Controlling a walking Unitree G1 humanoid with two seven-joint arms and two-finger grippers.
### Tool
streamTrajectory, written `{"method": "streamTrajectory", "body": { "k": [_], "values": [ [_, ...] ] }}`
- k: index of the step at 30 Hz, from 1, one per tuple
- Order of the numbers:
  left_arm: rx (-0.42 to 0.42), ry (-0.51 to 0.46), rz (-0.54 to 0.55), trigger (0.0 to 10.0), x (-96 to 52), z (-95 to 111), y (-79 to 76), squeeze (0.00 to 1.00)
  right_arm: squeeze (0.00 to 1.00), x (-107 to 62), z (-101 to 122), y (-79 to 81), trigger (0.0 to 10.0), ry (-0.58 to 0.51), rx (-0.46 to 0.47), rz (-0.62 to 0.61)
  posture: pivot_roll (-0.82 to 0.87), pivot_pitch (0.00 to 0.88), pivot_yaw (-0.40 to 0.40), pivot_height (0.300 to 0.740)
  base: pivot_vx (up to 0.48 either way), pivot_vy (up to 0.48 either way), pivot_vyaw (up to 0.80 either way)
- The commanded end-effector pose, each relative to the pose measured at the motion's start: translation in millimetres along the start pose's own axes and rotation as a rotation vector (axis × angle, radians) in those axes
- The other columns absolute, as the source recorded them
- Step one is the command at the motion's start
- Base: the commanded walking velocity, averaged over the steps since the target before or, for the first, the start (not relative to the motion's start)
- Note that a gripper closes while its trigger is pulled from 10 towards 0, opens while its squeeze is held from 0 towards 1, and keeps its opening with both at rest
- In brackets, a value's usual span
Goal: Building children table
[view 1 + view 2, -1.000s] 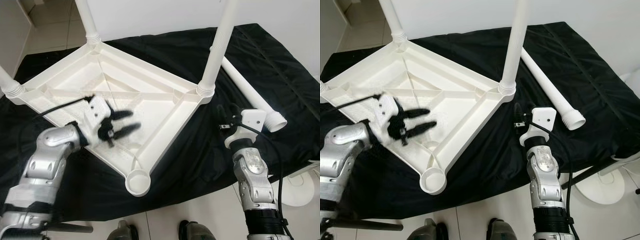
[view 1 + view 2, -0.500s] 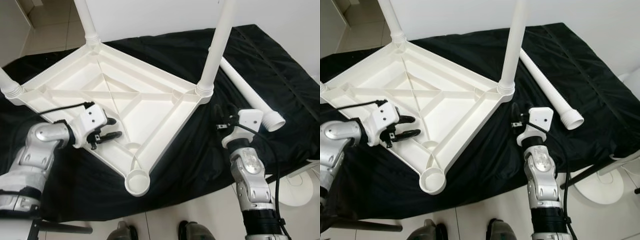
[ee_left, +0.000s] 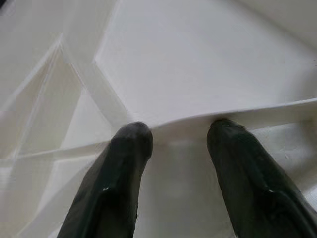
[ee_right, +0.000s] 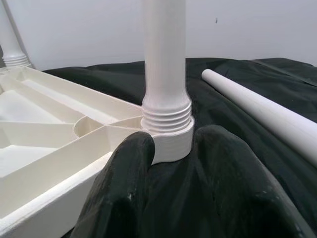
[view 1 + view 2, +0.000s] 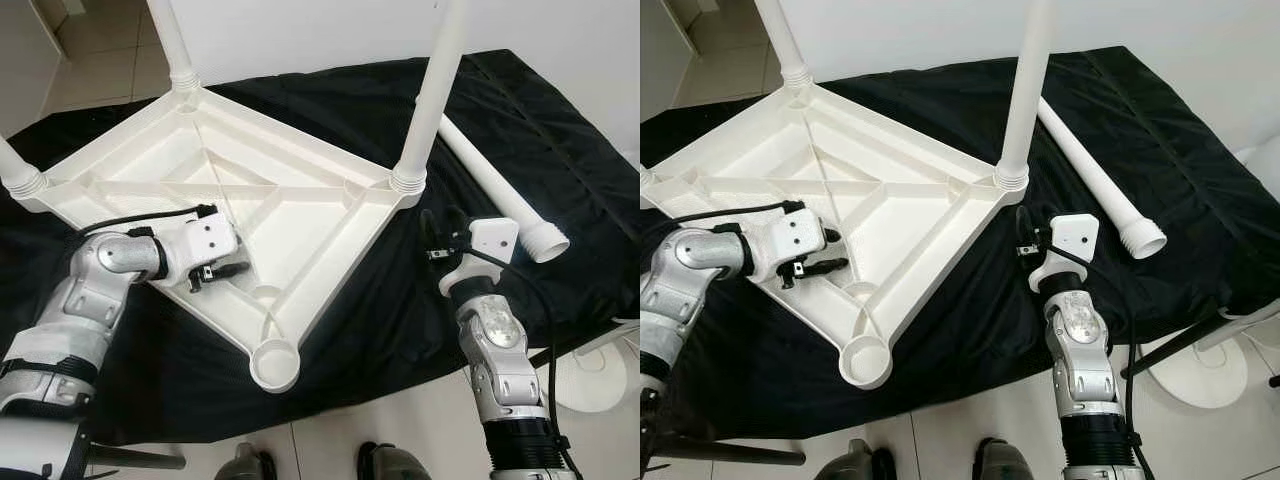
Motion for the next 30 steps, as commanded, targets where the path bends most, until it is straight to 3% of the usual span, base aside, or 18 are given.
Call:
{"method": "streamTrajectory", "body": {
  "k": [1, 7, 14, 19, 25, 26, 29, 30],
  "values": [
    [0.020, -0.026, 0.039, 10.0, 5.8, 8.8, -2.9, 0.00, 0.00, -2.7, -0.1, 0.9, 10.0, 0.001, -0.003, 0.004, -0.11, 0.115, 0.081, 0.740, 0.000, 0.000, 0.00],
    [-0.021, -0.106, 0.050, 10.0, 16.8, 30.2, -11.8, 0.00, 0.00, -3.4, -0.6, 0.0, 10.0, 0.000, -0.003, -0.006, -0.12, 0.107, 0.095, 0.740, 0.000, 0.000, 0.00],
    [-0.089, -0.128, 0.099, 10.0, 22.1, 37.2, -11.4, 0.00, 0.00, -4.1, -1.9, 1.6, 10.0, 0.002, -0.001, -0.010, -0.12, 0.102, 0.096, 0.740, 0.000, 0.000, 0.00],
    [-0.128, -0.149, 0.137, 10.0, 11.8, 30.0, 5.9, 0.00, 0.00, -5.9, -4.5, 5.1, 10.0, 0.011, 0.008, 0.006, -0.11, 0.098, 0.092, 0.740, 0.000, 0.000, 0.00],
    [-0.228, -0.253, 0.058, 10.0, -5.5, 33.7, 18.4, 0.00, 0.00, -9.6, -7.6, 2.4, 10.0, 0.025, 0.009, 0.012, -0.11, 0.095, 0.090, 0.740, 0.000, 0.000, 0.00],
    [-0.252, -0.283, 0.026, 10.0, -8.0, 35.5, 17.8, 1.00, 0.00, -11.6, -8.5, 0.9, 10.0, 0.030, 0.007, 0.012, -0.11, 0.094, 0.092, 0.740, 0.000, 0.000, 0.00],
    [-0.265, -0.299, 0.007, 10.0, -9.1, 36.9, 16.8, 1.00, 0.00, -12.8, -9.0, 0.0, 10.0, 0.032, 0.006, 0.012, -0.11, 0.094, 0.092, 0.740, 0.000, 0.000, 0.00],
    [-0.273, -0.324, -0.067, 10.0, -10.7, 39.1, 6.9, 1.00, 0.00, -16.3, -10.2, -1.0, 10.0, 0.040, 0.003, 0.016, -0.11, 0.091, 0.094, 0.740, 0.000, 0.000, 0.00]
  ]
}}
Point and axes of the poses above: a point about 5 cm out from each wrist's last joint towards the gripper, its own x axis pointing out of the wrist towards the gripper, its own z axis along the axis of the wrist's last joint, y = z × x, the point moved 2 cm from there along x, pointing out of the wrist towards the gripper, and after that the axes turned 1 degree about x, right-handed, at the moved point
